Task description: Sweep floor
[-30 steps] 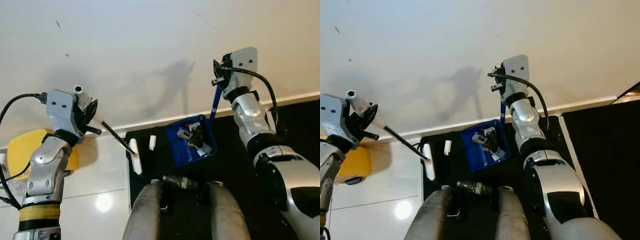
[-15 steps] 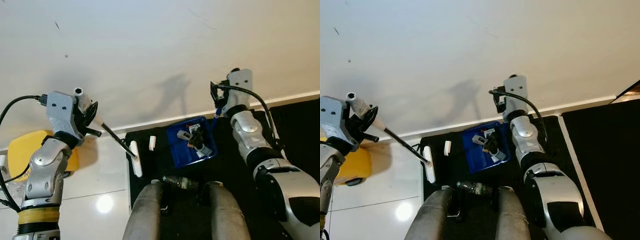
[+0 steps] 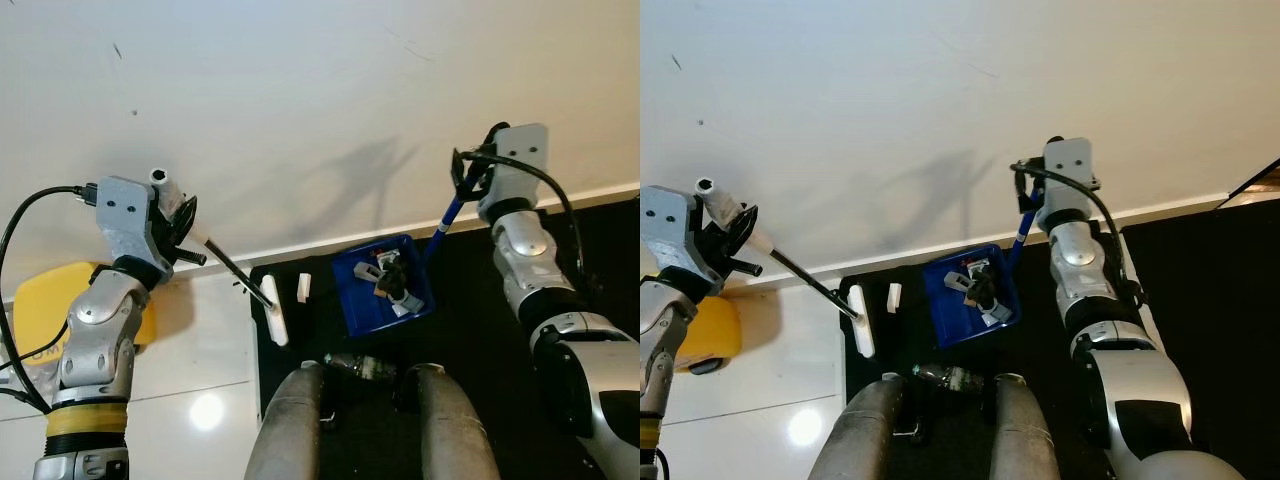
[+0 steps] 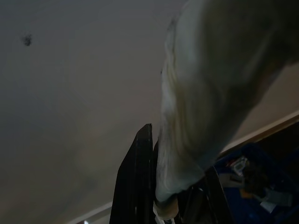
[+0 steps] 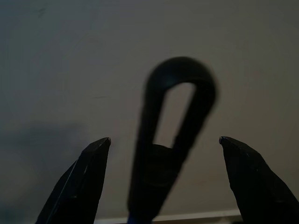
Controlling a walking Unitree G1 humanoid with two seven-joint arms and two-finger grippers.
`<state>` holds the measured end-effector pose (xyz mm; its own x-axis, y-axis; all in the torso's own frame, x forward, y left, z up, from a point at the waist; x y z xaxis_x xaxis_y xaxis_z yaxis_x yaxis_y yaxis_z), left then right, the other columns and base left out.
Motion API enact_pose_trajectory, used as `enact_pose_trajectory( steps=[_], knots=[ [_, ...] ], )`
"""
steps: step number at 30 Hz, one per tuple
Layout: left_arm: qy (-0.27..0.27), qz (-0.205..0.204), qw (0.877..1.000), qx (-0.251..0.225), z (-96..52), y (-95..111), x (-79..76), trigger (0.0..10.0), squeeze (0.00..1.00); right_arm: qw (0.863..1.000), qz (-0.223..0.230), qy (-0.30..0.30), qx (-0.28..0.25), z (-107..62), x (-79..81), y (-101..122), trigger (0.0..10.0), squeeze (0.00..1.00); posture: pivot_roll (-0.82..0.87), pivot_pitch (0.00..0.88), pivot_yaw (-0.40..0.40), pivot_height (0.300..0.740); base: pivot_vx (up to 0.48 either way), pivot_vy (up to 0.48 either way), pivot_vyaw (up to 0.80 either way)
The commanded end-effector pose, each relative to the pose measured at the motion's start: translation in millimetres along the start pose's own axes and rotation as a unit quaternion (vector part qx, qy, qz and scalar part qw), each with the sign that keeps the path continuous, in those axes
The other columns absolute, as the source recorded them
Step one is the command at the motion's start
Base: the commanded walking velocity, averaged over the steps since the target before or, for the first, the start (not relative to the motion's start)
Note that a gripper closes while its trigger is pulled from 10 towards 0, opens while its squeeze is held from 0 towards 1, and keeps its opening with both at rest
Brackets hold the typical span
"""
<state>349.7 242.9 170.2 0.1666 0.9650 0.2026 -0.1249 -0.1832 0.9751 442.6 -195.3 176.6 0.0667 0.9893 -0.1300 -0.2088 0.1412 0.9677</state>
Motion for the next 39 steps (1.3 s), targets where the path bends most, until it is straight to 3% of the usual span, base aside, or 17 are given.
enact_pose_trajectory(
  steps=[1,7,12,16,21,24,27,28,31,34,36,38,39],
  knots=[
    [0.002,-0.005,1.0,0.0,-1.3,-6.1,-3.7,10.0,0.0,0.999,0.028,-0.032,0.023,-6.9,-15.6,-13.8,10.0,0.0,0.15,0.261,0.068,0.74,0.0,0.0,0.0],
    [0.003,-0.01,1.0,0.001,-0.2,-9.4,-7.4,10.0,0.0,0.997,0.056,-0.046,0.029,-11.1,-25.8,-19.4,10.0,0.0,0.13,0.24,0.051,0.74,0.0,0.0,0.0],
    [0.029,0.0,0.999,0.016,-7.3,-20.3,1.5,10.0,0.0,0.993,0.088,0.011,0.071,-26.9,-3.0,-45.7,10.0,0.0,0.11,0.199,0.032,0.74,0.0,0.0,0.0],
    [0.125,0.027,0.992,0.01,-19.1,-18.3,37.1,10.0,0.0,0.988,0.106,0.053,0.102,-50.4,16.2,-70.3,10.0,0.0,0.1,0.165,0.026,0.74,0.0,0.0,0.0],
    [0.142,0.036,0.989,0.008,-24.4,-15.5,43.0,10.0,0.0,0.985,0.11,0.058,0.119,-60.1,17.3,-81.1,10.0,0.0,0.1,0.146,0.022,0.74,0.0,0.0,0.0],
    [0.132,0.04,0.99,0.019,-28.6,-20.4,36.0,10.0,0.0,0.984,0.109,0.067,0.127,-64.8,18.7,-85.2,10.0,0.0,0.1,0.136,0.018,0.74,0.0,0.0,0.0],
    [0.103,0.055,0.992,0.046,-33.5,-29.8,25.6,10.0,0.0,0.983,0.105,0.07,0.132,-66.4,18.9,-87.2,10.0,0.0,0.1,0.126,0.019,0.74,0.0,0.0,0.0],
    [0.051,0.104,0.988,0.102,-45.2,-47.3,12.3,10.0,0.0,0.983,0.103,0.073,0.134,-68.1,20.6,-88.2,10.0,0.0,0.11,0.117,0.014,0.74,0.0,0.0,0.0],
    [0.021,0.125,0.982,0.142,-56.1,-58.8,6.8,10.0,0.0,0.982,0.101,0.078,0.138,-70.9,22.3,-90.3,10.0,0.0,0.11,0.111,0.007,0.74,0.0,0.0,0.0],
    [0.032,0.147,0.972,0.179,-66.8,-68.7,13.6,10.0,0.0,0.982,0.076,0.087,0.15,-80.1,20.8,-98.3,10.0,0.0,0.12,0.1,-0.006,0.74,0.0,0.0,0.0],
    [0.032,0.147,0.972,0.179,-66.8,-68.7,13.6,10.0,0.0,0.982,0.076,0.087,0.15,-80.1,20.8,-98.3,10.0,0.0,0.12,0.1,-0.006,0.74,0.0,0.0,0.0],
    [0.079,0.168,0.956,0.227,-84.0,-87.6,27.0,10.0,0.0,0.976,0.059,0.081,0.193,-110.1,7.2,-126.1,10.0,0.0,0.12,0.083,-0.018,0.74,0.0,0.0,0.0],
    [0.079,0.168,0.956,0.227,-84.0,-87.6,27.0,10.0,0.0,0.976,0.059,0.081,0.193,-110.1,7.2,-126.1,10.0,0.0,0.12,0.083,-0.018,0.74,0.0,0.0,0.0]
  ],
)
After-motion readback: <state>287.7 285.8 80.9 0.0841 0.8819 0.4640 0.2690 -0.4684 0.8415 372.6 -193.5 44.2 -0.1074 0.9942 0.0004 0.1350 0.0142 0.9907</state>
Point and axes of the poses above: a point about 5 cm out from each wrist's last joint towards the gripper, its own z axis pointing out of the wrist towards the gripper, its own y axis along the axis of the wrist's last joint, x = y × z, the point moved 6 cm from there along z, pointing out of the wrist towards the gripper, and after that the axes turned 2 degrees about z, right-handed, at the moved point
